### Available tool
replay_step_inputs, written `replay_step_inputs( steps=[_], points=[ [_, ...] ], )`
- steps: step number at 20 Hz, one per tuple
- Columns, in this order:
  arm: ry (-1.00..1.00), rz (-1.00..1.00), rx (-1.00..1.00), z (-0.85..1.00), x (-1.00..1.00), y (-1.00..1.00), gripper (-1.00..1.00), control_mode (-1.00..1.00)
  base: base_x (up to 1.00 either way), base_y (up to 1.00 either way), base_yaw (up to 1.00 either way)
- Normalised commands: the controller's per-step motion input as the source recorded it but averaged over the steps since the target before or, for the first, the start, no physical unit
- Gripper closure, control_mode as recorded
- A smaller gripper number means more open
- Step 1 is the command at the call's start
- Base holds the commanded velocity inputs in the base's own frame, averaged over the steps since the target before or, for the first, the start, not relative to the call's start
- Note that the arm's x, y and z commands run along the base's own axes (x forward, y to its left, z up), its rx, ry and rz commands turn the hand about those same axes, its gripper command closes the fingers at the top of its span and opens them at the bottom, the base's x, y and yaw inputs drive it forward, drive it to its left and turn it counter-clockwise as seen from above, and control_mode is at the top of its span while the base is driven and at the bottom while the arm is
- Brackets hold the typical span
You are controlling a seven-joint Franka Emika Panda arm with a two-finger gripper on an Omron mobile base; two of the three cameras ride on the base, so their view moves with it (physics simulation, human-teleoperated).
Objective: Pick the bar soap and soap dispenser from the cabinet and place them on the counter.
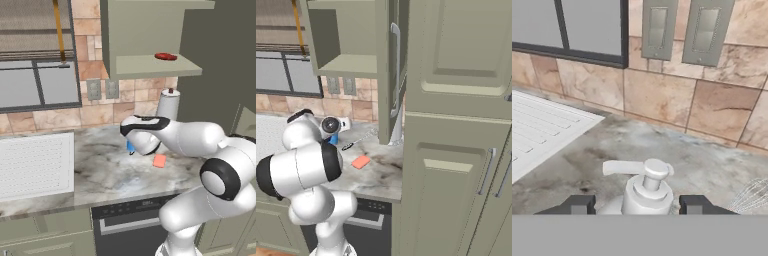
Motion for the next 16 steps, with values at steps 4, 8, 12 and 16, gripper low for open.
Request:
replay_step_inputs(
  steps=[4, 8, 12, 16],
  points=[
    [-0.04, -0.01, 0.00, -0.22, -0.13, 0.16, 1.00, -1.00, 0.00, 0.00, 0.00],
    [-0.01, -0.02, 0.00, -0.25, -0.13, 0.15, 1.00, -1.00, 0.00, 0.00, 0.00],
    [0.00, -0.03, 0.00, -0.26, -0.11, 0.08, 1.00, -1.00, 0.00, 0.00, 0.00],
    [0.00, -0.03, 0.00, -0.27, -0.05, 0.04, 1.00, -1.00, 0.00, 0.00, 0.00]
  ],
)
